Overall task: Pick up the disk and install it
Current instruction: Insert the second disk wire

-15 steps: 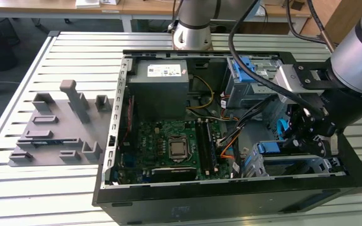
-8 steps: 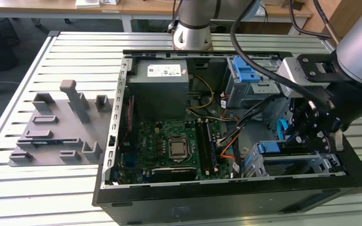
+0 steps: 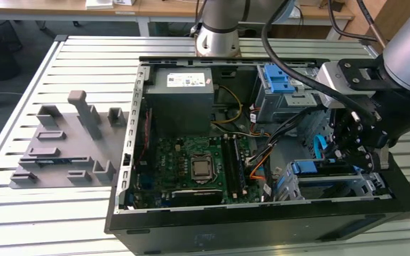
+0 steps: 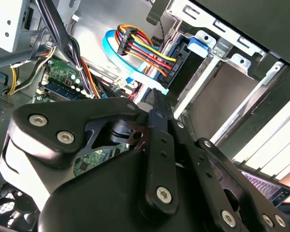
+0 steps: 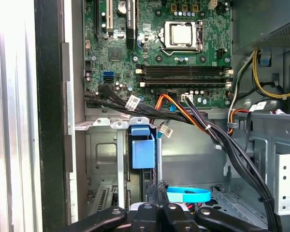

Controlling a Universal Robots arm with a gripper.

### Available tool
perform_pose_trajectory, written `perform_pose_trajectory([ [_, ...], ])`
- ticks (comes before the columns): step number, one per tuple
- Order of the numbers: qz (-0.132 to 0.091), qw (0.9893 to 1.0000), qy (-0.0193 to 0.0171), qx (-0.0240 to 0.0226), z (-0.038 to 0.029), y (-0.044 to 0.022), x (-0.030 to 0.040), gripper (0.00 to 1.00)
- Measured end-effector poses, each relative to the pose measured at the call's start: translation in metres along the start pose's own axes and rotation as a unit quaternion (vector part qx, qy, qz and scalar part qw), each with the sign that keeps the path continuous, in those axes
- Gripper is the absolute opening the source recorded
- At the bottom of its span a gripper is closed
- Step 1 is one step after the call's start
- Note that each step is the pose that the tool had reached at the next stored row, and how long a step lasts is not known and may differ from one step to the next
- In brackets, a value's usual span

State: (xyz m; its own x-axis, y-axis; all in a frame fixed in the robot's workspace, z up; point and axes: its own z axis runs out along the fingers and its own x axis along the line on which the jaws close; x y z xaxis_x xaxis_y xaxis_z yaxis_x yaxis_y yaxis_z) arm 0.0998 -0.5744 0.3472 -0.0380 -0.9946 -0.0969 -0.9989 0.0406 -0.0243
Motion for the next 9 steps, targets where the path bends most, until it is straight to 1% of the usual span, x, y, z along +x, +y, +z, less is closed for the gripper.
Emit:
perform_pose_trajectory([
  [9, 0.0, 1.0, 0.0, 0.0, -0.0001, 0.0, -0.0003, 0.11],
])
